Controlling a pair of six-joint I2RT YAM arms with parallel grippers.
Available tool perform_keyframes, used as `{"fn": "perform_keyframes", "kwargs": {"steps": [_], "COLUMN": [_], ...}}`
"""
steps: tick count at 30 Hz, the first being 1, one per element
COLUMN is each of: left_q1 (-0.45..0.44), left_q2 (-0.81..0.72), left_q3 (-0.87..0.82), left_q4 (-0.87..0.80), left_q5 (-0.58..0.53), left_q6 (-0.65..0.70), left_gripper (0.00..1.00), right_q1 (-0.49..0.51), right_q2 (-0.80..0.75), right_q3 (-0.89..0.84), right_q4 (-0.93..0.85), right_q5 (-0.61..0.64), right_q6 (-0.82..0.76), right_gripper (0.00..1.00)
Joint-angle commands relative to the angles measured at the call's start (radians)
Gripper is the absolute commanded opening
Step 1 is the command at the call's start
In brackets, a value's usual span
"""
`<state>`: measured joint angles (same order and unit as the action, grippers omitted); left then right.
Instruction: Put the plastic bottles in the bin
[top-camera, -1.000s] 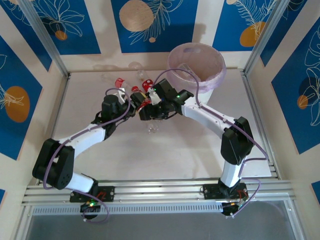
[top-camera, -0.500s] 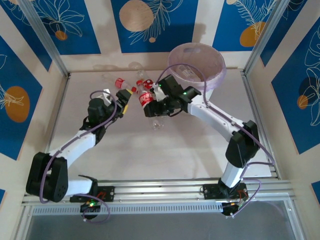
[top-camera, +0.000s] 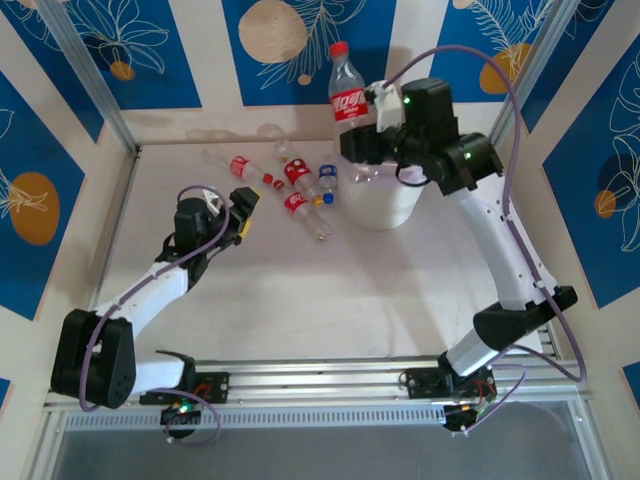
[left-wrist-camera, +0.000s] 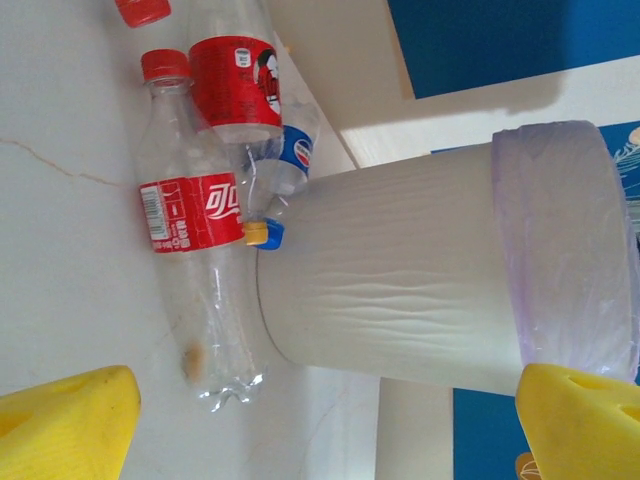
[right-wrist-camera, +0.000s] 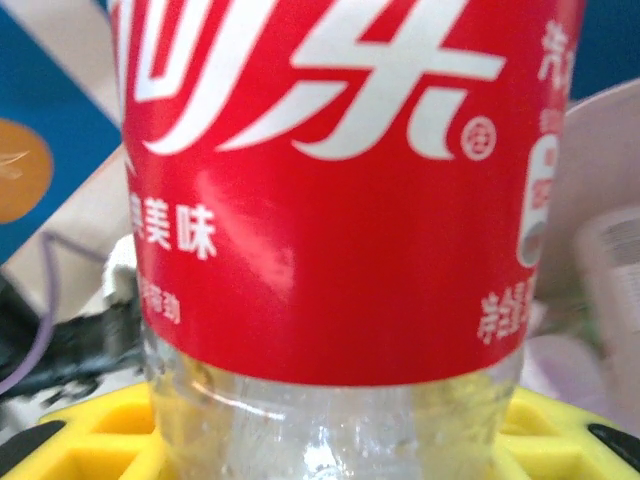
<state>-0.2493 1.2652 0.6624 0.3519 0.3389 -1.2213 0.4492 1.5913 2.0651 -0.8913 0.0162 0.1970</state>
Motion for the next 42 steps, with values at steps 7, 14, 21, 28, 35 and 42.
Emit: {"fn": "perform_keyframes", "kwargs": {"steps": [7,14,21,28,35,42], "left_q1": [-0.019,-0.024,-0.025,-0.027,-0.028,-0.028], "left_q2": [-0.069,-0.084,-0.019,-0.021,-0.044,-0.051], "left_q3": [0.019,0.009,0.016,0.005,-0.009,-0.016], "left_q4": [-0.144,-0.165,-0.096,-0.080,-0.090,-0.109], "left_q5": [-0.039,-0.056,-0.034,-0.059,-0.073,-0.082], "left_q6": [0.066,0.071,0.048,0.060,0.078,0.092], "left_gripper": [0.96,0.95,0.95,0.94,0.93,0.93], "right_q1": [-0.217,-0.306,-0.317,-0.324,-0.325,-0.328], "right_q2": [0.224,0.292,0.305,0.286,0.268,0.298], "right_q3": [0.152,0.137,0.020,-0.096,-0.085,0.119], "right_q4": [0.009,0.035,0.070,0.132,0.145,0.069], "right_q5": [0.041,0.018,0.011,0.004,0.022,0.069], "right_q6": [-0.080,-0.060,-0.077,-0.067,-0.087,-0.127], "right_gripper": [0.49,0.49,0.50,0.59,0.82,0.90]}}
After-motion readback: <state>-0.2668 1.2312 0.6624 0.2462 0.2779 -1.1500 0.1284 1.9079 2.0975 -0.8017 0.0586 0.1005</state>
